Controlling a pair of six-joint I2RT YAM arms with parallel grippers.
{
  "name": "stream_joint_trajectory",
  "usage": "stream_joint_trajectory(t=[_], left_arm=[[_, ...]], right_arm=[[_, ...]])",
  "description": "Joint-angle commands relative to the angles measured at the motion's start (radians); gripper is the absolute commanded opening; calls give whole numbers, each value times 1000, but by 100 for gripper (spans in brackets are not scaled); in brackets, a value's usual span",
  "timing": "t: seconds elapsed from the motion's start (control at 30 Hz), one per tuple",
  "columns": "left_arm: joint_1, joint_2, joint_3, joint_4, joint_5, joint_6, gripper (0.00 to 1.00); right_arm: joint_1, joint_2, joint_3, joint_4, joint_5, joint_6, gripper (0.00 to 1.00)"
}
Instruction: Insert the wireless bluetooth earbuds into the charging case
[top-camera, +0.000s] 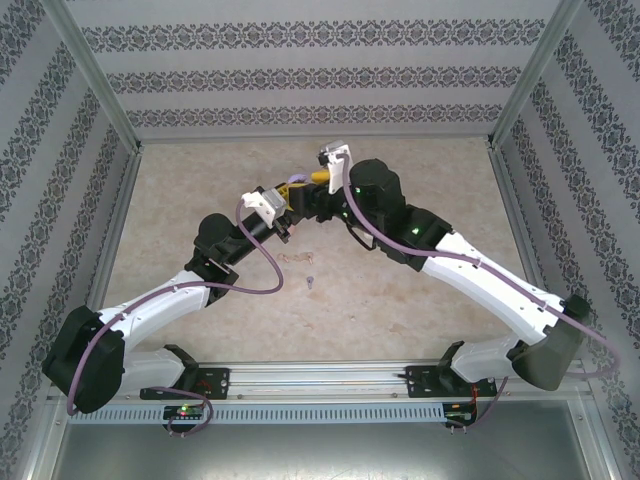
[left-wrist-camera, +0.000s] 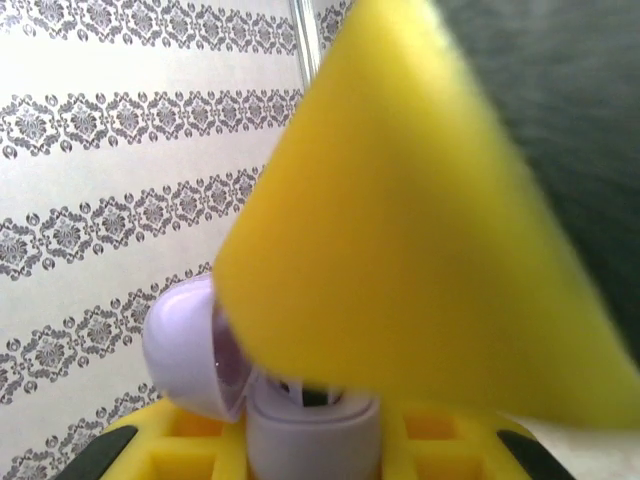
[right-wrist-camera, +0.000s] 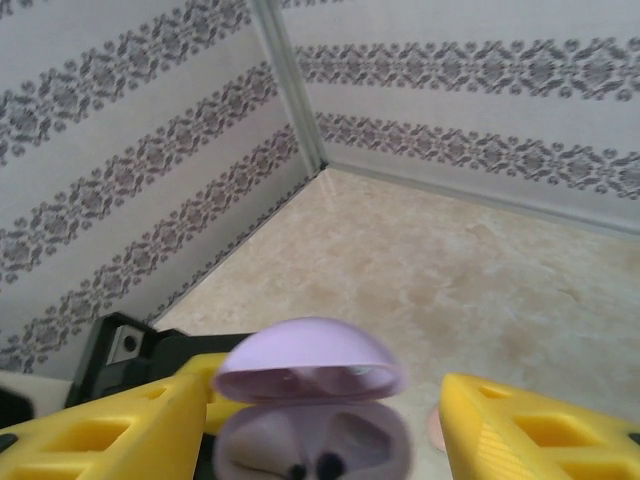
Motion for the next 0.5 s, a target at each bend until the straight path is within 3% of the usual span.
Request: stream_joint_trajectory(t=[0.0,0.47], left_arm=[[-17,-9,0,80,21,-5,0],[-17,-20,-25,80,-39,-1,0]], right_arm=[[-11,-58,7,4,47,41,64],[-58,-158,-80,-63,85,126,67]])
